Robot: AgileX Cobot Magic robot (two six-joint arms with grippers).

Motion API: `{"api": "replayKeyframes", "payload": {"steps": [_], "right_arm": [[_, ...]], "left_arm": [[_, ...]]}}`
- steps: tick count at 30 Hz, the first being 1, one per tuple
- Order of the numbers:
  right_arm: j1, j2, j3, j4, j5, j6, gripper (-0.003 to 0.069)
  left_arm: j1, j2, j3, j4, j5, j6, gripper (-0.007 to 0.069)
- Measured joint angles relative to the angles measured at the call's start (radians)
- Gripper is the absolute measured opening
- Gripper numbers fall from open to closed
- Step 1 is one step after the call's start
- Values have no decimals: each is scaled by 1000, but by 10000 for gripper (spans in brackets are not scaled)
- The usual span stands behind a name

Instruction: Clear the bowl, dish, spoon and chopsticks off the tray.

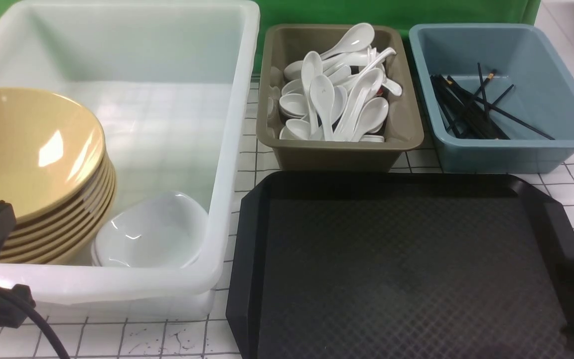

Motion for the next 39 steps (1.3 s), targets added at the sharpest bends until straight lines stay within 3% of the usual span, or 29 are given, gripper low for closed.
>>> {"api": "replayKeyframes", "payload": {"steps": [5, 8, 10, 12, 17, 21, 26, 33, 39], "right_arm": [[24, -2, 82, 4, -56, 56, 36], [39, -97, 227, 19, -283, 148, 36], [40, -189, 279, 30, -365, 217, 36], [28, -303, 292, 31, -385, 210, 36], [-52, -606, 292, 16, -351, 156, 36], [-138, -774, 293, -133, -263, 215, 36], [-222, -806, 294, -289, -118, 391, 36], [-238, -807, 294, -312, 77, 385, 37], [-240, -807, 295, -314, 110, 384, 37]], "left_arm": [[0, 0, 0, 0, 1, 0, -12], [-1, 0, 1, 0, 1, 0, -12], [-1, 0, 1, 0, 1, 0, -12], [-1, 0, 1, -1, 2, 0, -12], [-1, 0, 4, -1, 5, 0, -12], [-1, 0, 4, -1, 9, 0, -12], [-1, 0, 5, -2, 13, 0, -12], [-1, 0, 5, -3, 17, 1, -12], [-1, 0, 5, -3, 17, 1, -12]]}}
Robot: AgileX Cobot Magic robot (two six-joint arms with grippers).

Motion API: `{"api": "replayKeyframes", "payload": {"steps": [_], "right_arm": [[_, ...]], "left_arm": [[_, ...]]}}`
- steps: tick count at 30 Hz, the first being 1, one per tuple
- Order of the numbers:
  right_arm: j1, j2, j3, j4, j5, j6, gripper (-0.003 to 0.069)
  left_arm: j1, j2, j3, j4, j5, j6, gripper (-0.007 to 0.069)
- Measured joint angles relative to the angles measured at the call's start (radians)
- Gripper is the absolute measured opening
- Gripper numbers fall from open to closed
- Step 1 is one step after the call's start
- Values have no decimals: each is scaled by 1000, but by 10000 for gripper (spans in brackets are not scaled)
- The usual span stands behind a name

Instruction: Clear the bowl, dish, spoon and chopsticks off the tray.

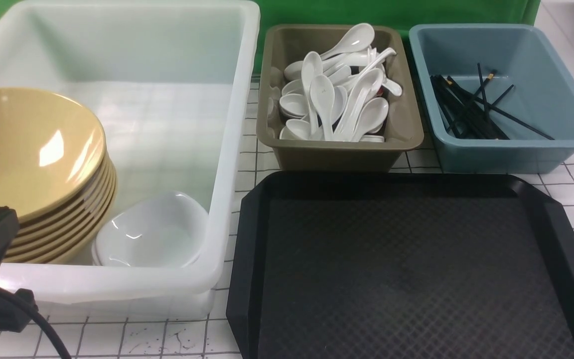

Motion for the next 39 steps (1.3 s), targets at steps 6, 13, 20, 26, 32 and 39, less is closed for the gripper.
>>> {"api": "replayKeyframes", "payload": {"steps": [6, 13, 20, 26, 32, 39], "right_arm": [[0, 0, 0, 0, 0, 0, 38], [0, 0, 0, 0, 0, 0, 43], [0, 0, 0, 0, 0, 0, 47], [0, 0, 0, 0, 1, 0, 52], [0, 0, 0, 0, 1, 0, 55], [0, 0, 0, 0, 1, 0, 56]], "left_arm": [[0, 0, 0, -1, 0, 0, -12], [0, 0, 0, -1, 0, 0, -12], [0, 0, 2, -1, 0, 0, -12], [3, -106, 54, -21, -46, -12, -12], [3, -231, 94, -28, -135, -16, -12], [75, -361, 267, 135, -146, -283, -12]]}}
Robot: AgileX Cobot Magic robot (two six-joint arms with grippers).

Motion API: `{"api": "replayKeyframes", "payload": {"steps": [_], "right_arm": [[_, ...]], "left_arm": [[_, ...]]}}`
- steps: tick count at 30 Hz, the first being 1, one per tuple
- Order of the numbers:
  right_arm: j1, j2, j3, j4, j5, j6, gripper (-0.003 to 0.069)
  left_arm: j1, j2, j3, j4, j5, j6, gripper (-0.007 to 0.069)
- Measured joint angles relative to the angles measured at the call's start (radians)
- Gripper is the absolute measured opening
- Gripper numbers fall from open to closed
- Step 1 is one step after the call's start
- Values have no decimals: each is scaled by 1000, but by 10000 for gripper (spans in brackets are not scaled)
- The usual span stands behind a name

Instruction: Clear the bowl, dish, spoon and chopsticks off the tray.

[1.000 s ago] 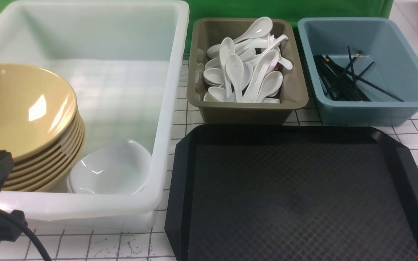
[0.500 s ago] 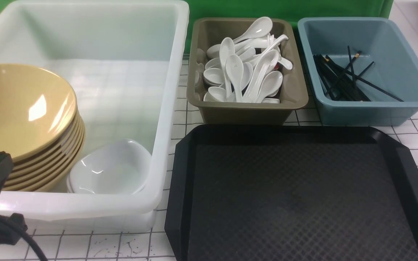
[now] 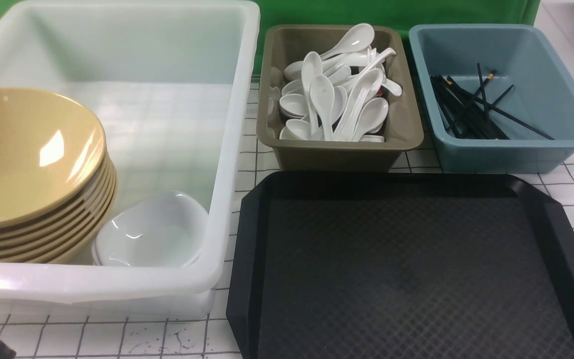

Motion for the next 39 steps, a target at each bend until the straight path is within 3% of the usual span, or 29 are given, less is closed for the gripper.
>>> {"api": "replayKeyframes", "payload": {"steps": [3, 6, 13, 39], "right_arm": [[0, 0, 0, 0, 0, 0, 57], [0, 0, 0, 0, 2, 0, 59], [0, 0, 0, 0, 2, 0, 68], [0, 0, -1, 0, 2, 0, 92]], "left_arm": [[49, -59, 91, 59, 6, -109, -12], [56, -65, 119, 60, 25, -131, -12], [54, -68, 124, 17, 177, -33, -12], [54, -68, 123, 7, 182, 7, -12]]}}
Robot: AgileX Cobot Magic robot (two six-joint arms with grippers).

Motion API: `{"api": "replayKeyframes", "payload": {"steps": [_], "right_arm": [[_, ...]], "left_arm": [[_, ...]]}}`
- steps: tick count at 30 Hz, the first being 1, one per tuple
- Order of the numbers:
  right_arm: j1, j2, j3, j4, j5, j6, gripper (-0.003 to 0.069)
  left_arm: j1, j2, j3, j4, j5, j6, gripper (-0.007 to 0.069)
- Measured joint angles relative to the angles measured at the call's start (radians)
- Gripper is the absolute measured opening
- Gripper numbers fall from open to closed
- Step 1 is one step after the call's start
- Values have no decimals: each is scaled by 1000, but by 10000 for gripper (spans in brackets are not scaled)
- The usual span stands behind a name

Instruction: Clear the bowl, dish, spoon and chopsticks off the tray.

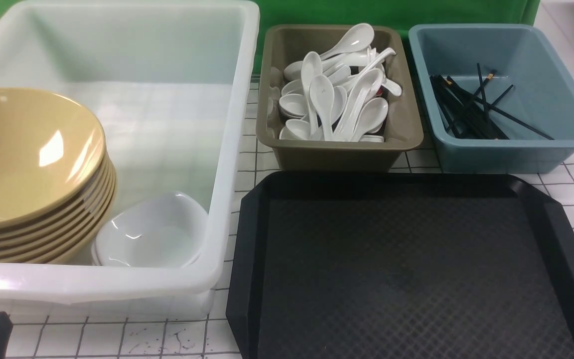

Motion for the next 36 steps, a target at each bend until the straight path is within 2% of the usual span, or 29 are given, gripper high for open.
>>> {"api": "replayKeyframes", "payload": {"steps": [36], "right_arm": [[0, 0, 0, 0, 0, 0, 121]], "left_arm": [[0, 0, 0, 0, 0, 0, -12]]}}
